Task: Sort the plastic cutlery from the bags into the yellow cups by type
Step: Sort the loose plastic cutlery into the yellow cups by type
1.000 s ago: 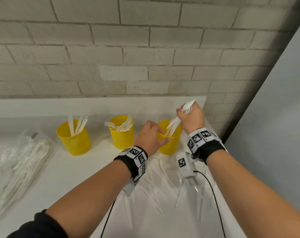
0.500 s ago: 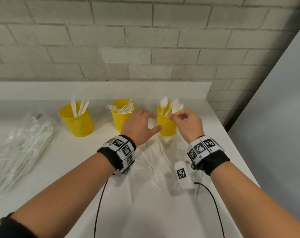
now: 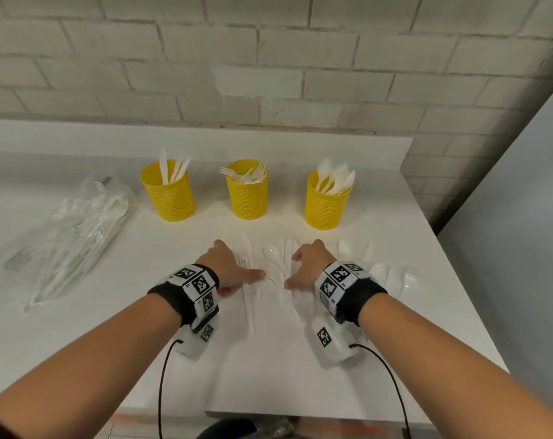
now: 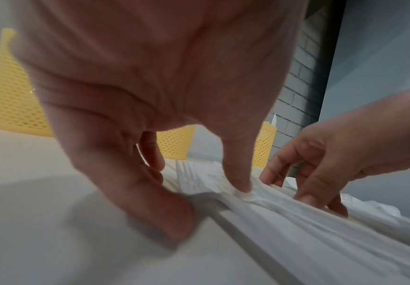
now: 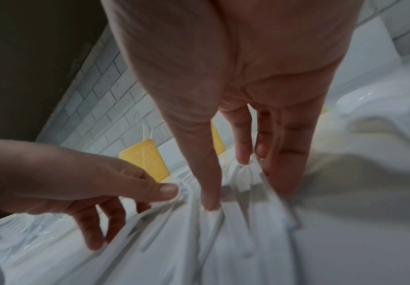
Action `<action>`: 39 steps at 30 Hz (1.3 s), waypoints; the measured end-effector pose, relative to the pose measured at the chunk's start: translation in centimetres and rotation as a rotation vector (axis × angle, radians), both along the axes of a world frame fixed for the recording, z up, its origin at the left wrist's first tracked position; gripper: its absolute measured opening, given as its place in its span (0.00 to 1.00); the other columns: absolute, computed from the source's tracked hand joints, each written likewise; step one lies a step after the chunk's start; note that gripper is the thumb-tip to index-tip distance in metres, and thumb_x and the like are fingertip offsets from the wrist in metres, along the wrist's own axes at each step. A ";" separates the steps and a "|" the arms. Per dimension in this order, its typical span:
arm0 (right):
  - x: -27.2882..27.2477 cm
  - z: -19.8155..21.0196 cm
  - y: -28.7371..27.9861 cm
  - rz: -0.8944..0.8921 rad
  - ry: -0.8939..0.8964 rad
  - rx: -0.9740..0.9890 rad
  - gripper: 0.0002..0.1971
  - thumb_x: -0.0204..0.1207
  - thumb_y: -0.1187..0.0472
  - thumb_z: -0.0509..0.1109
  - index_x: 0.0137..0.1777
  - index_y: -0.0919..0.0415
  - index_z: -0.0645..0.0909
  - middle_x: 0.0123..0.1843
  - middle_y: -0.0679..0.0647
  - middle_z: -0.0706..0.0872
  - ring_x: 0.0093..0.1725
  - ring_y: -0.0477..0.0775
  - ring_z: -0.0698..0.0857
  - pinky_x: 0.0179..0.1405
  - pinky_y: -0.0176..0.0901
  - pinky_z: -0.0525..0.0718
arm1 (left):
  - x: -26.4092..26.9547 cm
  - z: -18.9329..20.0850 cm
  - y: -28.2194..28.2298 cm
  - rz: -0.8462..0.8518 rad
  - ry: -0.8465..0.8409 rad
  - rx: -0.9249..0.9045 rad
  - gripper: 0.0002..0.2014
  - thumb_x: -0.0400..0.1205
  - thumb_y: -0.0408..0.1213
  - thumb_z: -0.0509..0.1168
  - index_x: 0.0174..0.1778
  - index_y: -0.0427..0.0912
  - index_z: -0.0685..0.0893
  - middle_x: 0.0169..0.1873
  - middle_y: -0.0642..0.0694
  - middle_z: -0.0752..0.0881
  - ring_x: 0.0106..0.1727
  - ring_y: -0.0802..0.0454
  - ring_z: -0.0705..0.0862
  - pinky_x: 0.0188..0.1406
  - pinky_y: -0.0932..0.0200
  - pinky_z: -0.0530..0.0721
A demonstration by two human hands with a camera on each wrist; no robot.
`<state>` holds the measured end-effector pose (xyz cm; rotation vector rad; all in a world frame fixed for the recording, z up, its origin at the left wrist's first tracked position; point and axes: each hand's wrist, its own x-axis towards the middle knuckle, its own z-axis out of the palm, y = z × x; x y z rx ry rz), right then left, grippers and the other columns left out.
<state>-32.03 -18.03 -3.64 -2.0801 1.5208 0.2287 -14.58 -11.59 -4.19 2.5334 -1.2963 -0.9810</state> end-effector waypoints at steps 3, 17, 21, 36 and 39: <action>1.7 0.0 0.5 0.010 -0.050 0.059 0.33 0.66 0.50 0.78 0.68 0.65 0.76 0.68 0.61 0.69 0.59 0.62 0.84 0.61 0.53 0.84 | -0.3 -0.3 -0.3 -0.019 0.069 -0.049 0.26 0.72 0.61 0.70 0.39 0.36 0.81 0.30 0.40 0.91 0.30 0.44 0.90 0.44 0.50 0.91; 1.7 -0.3 -3.4 -0.153 -0.278 0.062 0.32 0.70 0.73 0.66 0.74 0.53 0.66 0.73 0.58 0.65 0.67 0.65 0.77 0.61 0.55 0.83 | -1.0 1.5 -1.7 -0.148 -0.146 0.015 0.53 0.61 0.78 0.65 0.74 0.42 0.71 0.72 0.41 0.72 0.70 0.42 0.75 0.66 0.49 0.75; 2.5 -0.6 -4.7 0.084 -0.052 0.018 0.42 0.70 0.69 0.66 0.81 0.41 0.54 0.80 0.52 0.58 0.79 0.66 0.60 0.75 0.57 0.70 | -1.7 0.7 -1.4 -0.249 -0.258 0.142 0.62 0.52 0.80 0.67 0.78 0.48 0.63 0.72 0.43 0.62 0.72 0.39 0.70 0.66 0.44 0.75; 5.9 -0.7 -4.0 0.233 -0.018 -0.035 0.15 0.69 0.60 0.71 0.57 0.55 0.83 0.64 0.63 0.77 0.56 0.63 0.85 0.56 0.47 0.82 | -1.5 0.5 -4.0 -0.159 -0.173 0.059 0.43 0.68 0.45 0.77 0.70 0.30 0.59 0.40 0.45 0.78 0.48 0.43 0.82 0.40 0.56 0.78; 5.7 -1.0 -4.3 0.216 -0.003 -0.081 0.16 0.72 0.57 0.70 0.60 0.56 0.82 0.62 0.61 0.76 0.62 0.63 0.79 0.61 0.50 0.79 | -1.4 0.2 -4.1 -0.176 -0.205 0.038 0.39 0.70 0.44 0.75 0.68 0.32 0.61 0.38 0.45 0.77 0.46 0.42 0.82 0.40 0.54 0.79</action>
